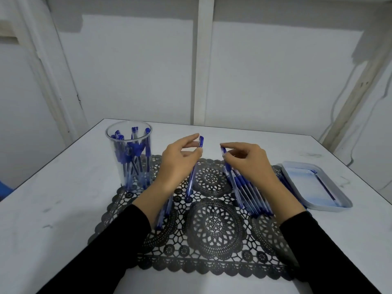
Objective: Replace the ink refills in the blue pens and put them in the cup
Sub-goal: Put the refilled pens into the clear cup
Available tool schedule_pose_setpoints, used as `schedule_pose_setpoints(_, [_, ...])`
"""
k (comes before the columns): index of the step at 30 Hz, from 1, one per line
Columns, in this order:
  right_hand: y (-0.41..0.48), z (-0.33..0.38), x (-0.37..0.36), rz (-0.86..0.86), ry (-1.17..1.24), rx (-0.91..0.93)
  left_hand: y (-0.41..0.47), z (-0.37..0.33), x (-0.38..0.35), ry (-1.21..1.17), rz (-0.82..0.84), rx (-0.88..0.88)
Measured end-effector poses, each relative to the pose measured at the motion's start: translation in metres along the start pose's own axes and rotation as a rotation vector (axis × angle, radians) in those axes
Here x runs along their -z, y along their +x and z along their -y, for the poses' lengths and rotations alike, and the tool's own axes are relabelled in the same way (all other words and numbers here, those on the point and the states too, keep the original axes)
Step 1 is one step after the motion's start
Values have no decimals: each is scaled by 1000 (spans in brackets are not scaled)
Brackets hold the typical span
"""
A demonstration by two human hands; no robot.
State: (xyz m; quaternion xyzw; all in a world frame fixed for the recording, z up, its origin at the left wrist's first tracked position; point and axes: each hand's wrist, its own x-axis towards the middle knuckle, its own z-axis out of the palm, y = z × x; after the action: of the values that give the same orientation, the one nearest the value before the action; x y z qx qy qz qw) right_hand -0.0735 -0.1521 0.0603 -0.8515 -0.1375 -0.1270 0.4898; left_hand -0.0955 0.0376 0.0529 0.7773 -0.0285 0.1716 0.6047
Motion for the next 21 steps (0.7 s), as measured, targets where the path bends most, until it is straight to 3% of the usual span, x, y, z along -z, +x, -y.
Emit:
schedule_pose_setpoints(10, [27, 85, -7, -118, 478, 192, -4, -82, 56, -174, -215, -281])
schedule_pose_setpoints(15, [44, 130, -24, -251, 594, 306, 2, -110, 108, -203, -370, -476])
schedule_pose_setpoints(21, [50, 159, -62, -285, 659, 362, 5, -102, 146, -171, -479, -513])
